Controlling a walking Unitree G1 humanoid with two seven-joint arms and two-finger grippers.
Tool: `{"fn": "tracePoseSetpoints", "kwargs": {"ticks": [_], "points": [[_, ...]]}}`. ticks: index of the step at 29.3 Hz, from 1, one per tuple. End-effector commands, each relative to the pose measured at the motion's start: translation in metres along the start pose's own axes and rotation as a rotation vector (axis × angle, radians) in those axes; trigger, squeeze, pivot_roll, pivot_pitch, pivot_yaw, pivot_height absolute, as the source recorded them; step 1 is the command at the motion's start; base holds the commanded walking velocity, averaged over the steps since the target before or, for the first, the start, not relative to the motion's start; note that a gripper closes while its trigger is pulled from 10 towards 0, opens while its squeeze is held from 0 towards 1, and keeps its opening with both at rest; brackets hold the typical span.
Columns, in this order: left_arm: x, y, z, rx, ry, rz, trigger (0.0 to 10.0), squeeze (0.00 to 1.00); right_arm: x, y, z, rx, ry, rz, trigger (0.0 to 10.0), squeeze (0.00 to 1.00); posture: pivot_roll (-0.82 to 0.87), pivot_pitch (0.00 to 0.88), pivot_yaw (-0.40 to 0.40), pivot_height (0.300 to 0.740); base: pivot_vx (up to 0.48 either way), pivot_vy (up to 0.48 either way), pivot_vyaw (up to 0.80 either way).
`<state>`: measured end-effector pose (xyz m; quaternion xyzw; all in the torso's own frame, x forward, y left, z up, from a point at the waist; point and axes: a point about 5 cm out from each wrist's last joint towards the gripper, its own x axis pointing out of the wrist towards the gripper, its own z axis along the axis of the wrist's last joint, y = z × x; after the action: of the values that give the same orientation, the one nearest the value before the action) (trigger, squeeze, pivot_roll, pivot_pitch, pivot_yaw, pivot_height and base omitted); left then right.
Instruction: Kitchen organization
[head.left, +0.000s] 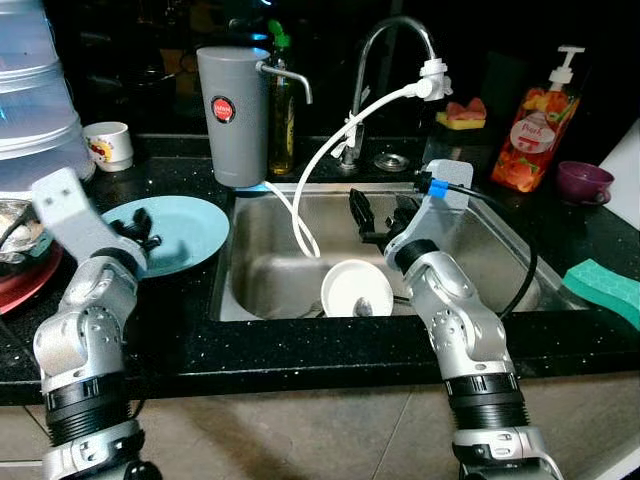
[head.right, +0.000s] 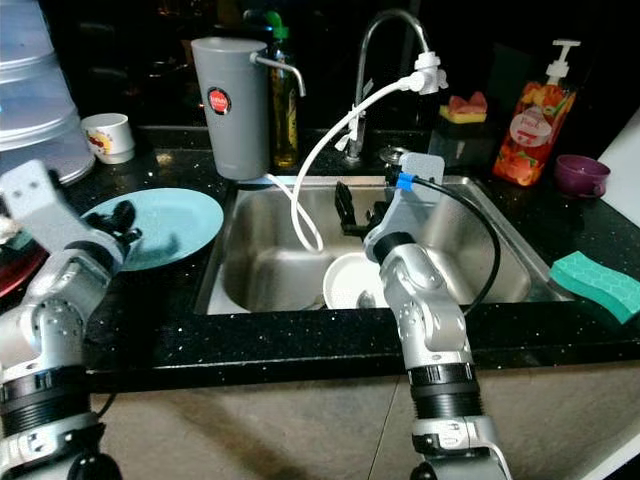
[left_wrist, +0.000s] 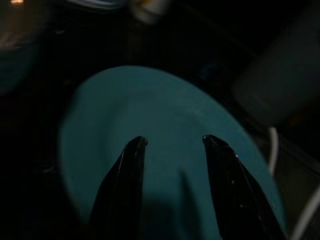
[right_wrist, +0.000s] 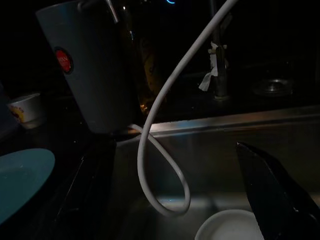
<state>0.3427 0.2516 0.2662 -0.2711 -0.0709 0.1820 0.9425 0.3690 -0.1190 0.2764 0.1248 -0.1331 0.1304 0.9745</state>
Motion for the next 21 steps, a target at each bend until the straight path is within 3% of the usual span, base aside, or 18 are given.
{"fn": "tracePoseSetpoints", "kwargs": {"ticks": [1,11,17,21], "points": [[0.0,0.004,-0.003,-0.036,0.029,0.051,10.0,0.0,-0.002,-0.002,-0.001,-0.002,0.004,-0.009,10.0,0.0,0.03,0.148,-0.036,0.74,0.0,0.0,0.0],[-0.007,0.012,-0.007,-0.107,0.083,0.178,10.0,0.0,-0.001,-0.002,-0.001,-0.001,0.008,-0.009,10.0,0.0,0.04,0.147,-0.037,0.74,0.0,0.0,0.0],[-0.007,0.016,-0.001,-0.062,0.032,0.212,10.0,0.0,0.0,-0.003,-0.001,-0.002,0.008,-0.012,10.0,0.0,0.04,0.146,-0.037,0.74,0.0,0.0,0.0],[-0.008,0.022,-0.003,-0.109,0.038,0.265,10.0,0.0,0.0,-0.003,-0.002,-0.002,0.008,-0.013,10.0,0.0,0.04,0.144,-0.037,0.74,0.0,0.0,0.0]]}}
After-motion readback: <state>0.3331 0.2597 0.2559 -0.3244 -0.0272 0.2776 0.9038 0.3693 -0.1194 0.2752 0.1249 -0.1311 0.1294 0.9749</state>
